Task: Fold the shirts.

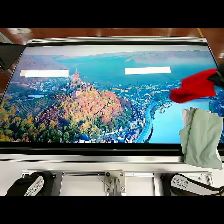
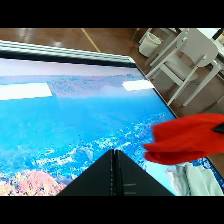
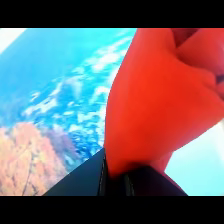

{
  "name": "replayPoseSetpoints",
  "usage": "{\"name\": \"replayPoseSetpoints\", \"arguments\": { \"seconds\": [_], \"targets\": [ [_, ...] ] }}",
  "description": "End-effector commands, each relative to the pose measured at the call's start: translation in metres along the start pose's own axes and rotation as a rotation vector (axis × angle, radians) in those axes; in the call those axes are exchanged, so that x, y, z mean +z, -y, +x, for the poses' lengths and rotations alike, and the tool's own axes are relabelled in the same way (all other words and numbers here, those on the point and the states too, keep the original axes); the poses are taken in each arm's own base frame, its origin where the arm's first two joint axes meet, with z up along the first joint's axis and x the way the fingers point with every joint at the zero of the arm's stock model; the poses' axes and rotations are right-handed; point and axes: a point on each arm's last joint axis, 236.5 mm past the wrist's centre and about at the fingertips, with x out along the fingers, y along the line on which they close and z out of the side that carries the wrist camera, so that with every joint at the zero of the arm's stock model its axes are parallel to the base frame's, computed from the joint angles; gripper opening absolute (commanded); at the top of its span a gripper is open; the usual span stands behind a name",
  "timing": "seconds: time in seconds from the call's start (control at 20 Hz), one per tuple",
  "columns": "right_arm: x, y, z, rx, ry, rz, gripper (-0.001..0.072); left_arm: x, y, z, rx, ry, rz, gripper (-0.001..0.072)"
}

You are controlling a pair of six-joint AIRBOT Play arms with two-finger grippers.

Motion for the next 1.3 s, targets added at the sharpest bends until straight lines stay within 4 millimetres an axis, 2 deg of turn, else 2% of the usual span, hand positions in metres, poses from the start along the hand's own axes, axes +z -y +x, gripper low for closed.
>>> {"name": "replayPoseSetpoints", "arguments": {
  "seconds": [0.0, 0.1, 0.2, 0.4, 0.55, 0.75, 0.8, 0.9, 1.1, 1.25],
  "targets": [
    [-0.013, 0.069, -0.053, -0.121, -0.011, 0.182, 0.0057, 0.0, 0.0, 0.0, -0.001, 0.0, 0.0, 0.0038],
    [-0.026, 0.081, -0.062, -0.131, -0.055, 0.23, 0.0057, 0.0, 0.0, 0.0, -0.001, 0.0, 0.0, 0.0038],
    [-0.038, 0.084, -0.065, -0.141, -0.103, 0.242, 0.0057, 0.0, 0.0, 0.0, 0.0, 0.0, 0.001, 0.0037],
    [-0.059, 0.102, -0.072, -0.232, -0.18, 0.268, 0.0057, 0.0, 0.0, 0.0, -0.001, -0.002, 0.001, 0.0037],
    [-0.085, 0.122, -0.085, -0.346, -0.277, 0.298, 0.0057, -0.005, 0.002, 0.0, -0.009, -0.019, 0.002, 0.0037],
    [-0.1, 0.167, -0.121, -0.62, -0.266, 0.379, 0.0057, -0.006, 0.003, 0.0, -0.012, -0.024, 0.001, 0.0038],
    [-0.108, 0.174, -0.125, -0.657, -0.281, 0.389, 0.0057, -0.006, 0.003, 0.0, -0.012, -0.024, 0.001, 0.0037],
    [-0.136, 0.18, -0.114, -0.666, -0.362, 0.417, 0.0057, -0.006, 0.003, 0.0, -0.012, -0.024, 0.001, 0.0038],
    [-0.216, 0.194, -0.078, -0.656, -0.601, 0.486, 0.0057, -0.006, 0.003, 0.0, -0.012, -0.024, 0.001, 0.0037],
    [-0.253, 0.211, -0.069, -0.727, -0.662, 0.54, 0.0057, -0.006, 0.003, 0.0, -0.012, -0.024, 0.001, 0.0037]
  ]
}}
